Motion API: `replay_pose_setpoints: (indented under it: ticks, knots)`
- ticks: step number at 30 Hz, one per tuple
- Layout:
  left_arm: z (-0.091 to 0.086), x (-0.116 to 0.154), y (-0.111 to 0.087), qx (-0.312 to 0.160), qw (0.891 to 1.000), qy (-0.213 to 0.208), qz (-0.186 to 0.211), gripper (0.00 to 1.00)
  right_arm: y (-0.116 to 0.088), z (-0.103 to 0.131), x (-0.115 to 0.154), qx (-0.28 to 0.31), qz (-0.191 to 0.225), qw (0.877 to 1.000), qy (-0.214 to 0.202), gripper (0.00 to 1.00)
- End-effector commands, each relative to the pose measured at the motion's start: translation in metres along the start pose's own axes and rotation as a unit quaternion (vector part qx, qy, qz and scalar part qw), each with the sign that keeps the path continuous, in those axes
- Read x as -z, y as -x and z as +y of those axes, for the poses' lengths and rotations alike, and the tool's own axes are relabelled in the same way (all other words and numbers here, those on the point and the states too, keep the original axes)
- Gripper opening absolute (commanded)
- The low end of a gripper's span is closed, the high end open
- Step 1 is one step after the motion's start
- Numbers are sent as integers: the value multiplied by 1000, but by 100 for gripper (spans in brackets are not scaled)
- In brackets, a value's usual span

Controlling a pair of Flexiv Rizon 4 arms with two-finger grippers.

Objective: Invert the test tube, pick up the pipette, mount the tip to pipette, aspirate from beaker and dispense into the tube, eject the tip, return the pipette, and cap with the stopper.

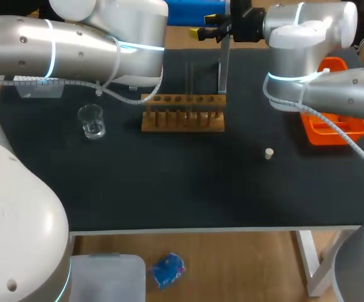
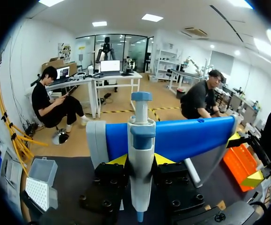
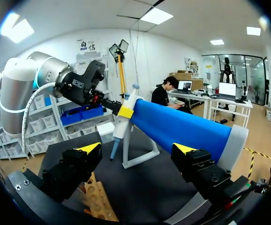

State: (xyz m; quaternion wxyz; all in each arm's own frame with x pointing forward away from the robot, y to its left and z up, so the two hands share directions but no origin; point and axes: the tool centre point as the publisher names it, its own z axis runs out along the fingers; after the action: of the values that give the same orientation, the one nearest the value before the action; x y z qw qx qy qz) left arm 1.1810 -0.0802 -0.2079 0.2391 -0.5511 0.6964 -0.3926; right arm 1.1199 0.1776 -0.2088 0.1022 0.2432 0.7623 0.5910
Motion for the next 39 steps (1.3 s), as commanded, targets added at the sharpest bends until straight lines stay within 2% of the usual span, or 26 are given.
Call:
replay_pose_setpoints:
  ticks: [1,23,24,25,27,28,30,31,32,34,39]
  knots:
    - [0,-4,0,-1,1000,8,0,0,0,0,-1,0,0,1000,1,100]
    - [7,-15,-1,5,1000,16,4,0,0,0,-1,0,0,1000,1,100]
    - [7,-14,-1,6,1000,16,4,8,0,0,-1,0,0,1000,1,100]
    - [7,-14,-1,6,1000,15,4,36,0,0,-1,0,0,1000,1,100]
    - [7,-14,-1,8,1000,15,4,60,0,0,-1,0,0,1000,1,100]
    - [7,-14,0,9,1000,14,4,67,0,0,-1,0,0,1000,1,100]
    - [7,-13,-1,11,1000,14,5,71,0,0,-1,0,0,1000,1,100]
    - [7,-13,-1,12,1000,13,5,71,0,0,-1,0,0,1000,1,100]
    - [6,-13,-1,12,1000,13,5,66,0,0,-1,0,0,1000,1,100]
    - [6,-12,-1,13,1000,11,5,49,0,0,-1,0,0,1000,1,100]
    - [5,-7,-2,13,1000,9,4,48,0,0,-1,0,0,1000,1,100]
